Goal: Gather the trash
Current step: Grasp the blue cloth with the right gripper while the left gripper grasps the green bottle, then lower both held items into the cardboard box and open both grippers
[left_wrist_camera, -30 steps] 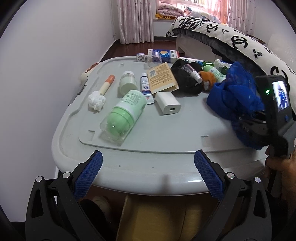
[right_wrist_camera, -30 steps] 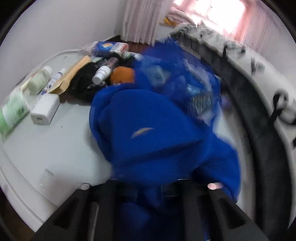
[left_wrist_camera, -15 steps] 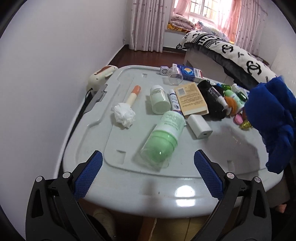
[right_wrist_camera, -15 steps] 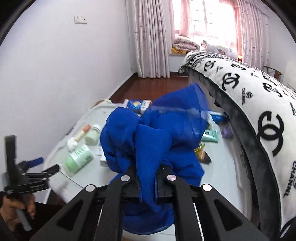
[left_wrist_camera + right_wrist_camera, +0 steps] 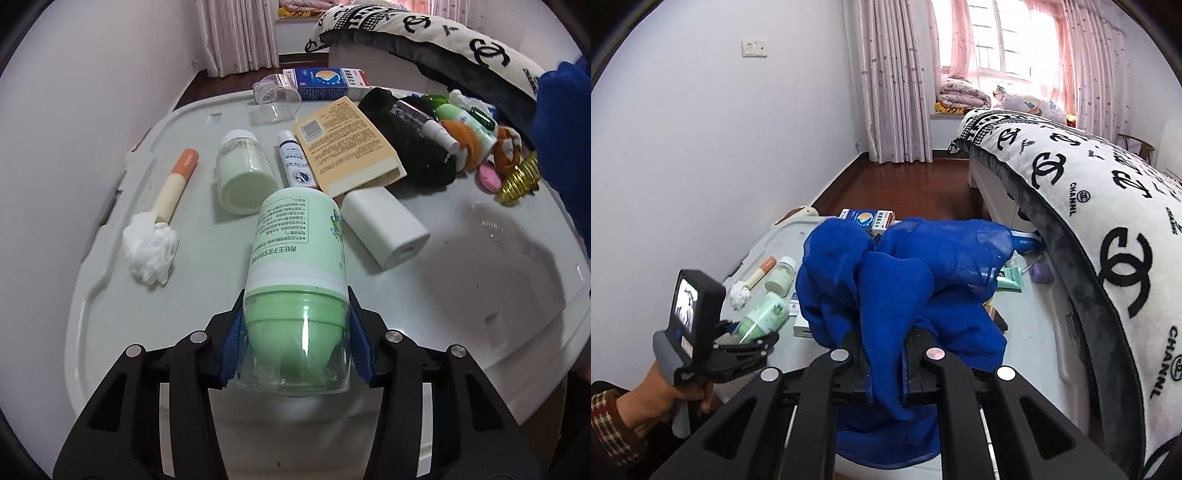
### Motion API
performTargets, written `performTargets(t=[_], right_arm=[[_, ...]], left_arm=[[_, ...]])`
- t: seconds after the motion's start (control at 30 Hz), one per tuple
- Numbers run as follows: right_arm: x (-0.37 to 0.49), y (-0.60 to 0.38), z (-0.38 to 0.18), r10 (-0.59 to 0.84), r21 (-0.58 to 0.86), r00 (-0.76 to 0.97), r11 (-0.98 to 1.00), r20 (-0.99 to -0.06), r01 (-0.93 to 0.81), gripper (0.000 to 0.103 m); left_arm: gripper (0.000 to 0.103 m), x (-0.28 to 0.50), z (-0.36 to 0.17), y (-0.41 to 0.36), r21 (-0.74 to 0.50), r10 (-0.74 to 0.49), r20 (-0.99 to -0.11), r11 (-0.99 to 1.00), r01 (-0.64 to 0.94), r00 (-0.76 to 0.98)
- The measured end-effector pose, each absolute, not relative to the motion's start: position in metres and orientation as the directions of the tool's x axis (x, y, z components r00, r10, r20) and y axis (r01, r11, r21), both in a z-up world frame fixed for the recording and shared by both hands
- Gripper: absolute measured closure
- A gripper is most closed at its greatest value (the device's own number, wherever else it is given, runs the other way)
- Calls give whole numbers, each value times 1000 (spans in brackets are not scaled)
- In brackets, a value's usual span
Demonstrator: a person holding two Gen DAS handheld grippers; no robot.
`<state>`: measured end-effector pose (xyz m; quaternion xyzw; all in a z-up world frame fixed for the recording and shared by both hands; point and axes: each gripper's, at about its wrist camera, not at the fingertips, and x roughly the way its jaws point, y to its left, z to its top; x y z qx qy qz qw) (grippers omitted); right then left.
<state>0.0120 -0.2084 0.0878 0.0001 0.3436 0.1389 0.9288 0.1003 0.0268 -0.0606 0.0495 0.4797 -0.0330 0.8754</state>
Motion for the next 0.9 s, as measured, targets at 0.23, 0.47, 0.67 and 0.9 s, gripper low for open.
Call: performTargets(t=[0.23,0.47,0.67,0.9], right_arm=[[3,-211,100,278,115,752,958,-598,-263,93],[-33,-211,106,305,111,746,948,-592,-300,93],[-118,-204,65,305,114,643,940,-702,-321,93],[-179,-205,-29,248,141,413,952,-876,-273,51]], left_arm=[[56,50,-30,16,87,6,-823,989,116,568],[56,-41,-2,-9,93,-59,-813,969,229,579],[55,-125,-33,-35,42,-147,-874,926,374,463],[28,-156,-65,-38,10,-121,-929,936,352,349]])
